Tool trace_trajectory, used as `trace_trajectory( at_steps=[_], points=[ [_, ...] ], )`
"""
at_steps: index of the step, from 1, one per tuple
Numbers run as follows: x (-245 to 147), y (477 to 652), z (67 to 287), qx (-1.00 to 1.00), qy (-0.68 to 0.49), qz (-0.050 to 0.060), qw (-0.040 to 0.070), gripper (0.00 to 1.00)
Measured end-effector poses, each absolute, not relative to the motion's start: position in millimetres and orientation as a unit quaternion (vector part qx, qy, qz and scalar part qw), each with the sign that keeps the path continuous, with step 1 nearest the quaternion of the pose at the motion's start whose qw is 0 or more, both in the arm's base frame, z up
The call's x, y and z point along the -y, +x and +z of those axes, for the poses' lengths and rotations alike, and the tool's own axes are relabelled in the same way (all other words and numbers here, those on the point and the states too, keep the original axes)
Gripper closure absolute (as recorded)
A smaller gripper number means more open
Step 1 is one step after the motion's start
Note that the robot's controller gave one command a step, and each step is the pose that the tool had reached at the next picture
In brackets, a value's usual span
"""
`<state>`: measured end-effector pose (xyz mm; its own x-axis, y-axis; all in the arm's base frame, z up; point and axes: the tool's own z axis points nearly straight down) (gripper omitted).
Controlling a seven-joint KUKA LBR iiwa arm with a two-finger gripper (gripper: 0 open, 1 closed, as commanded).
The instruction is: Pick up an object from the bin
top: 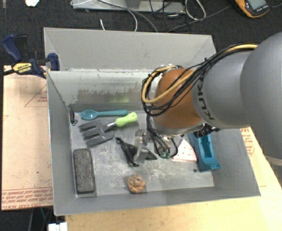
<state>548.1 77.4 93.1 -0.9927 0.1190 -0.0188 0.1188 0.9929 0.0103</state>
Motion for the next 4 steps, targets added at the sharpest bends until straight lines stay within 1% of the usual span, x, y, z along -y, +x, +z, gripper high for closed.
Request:
trace_trajectory(
  at_steps=[1, 2, 3, 4],
  points=[
    [-78, 548.8, 107, -0.998, 0.060, 0.005, 0.011, 1.00],
    [-78, 548.5, 127, -0.998, 0.060, 0.006, 0.010, 1.00],
    [-78, 547.2, 169, -0.998, 0.060, 0.005, 0.008, 1.00],
    [-78, 549.5, 203, -0.998, 0.060, 0.006, 0.013, 1.00]
  ],
)
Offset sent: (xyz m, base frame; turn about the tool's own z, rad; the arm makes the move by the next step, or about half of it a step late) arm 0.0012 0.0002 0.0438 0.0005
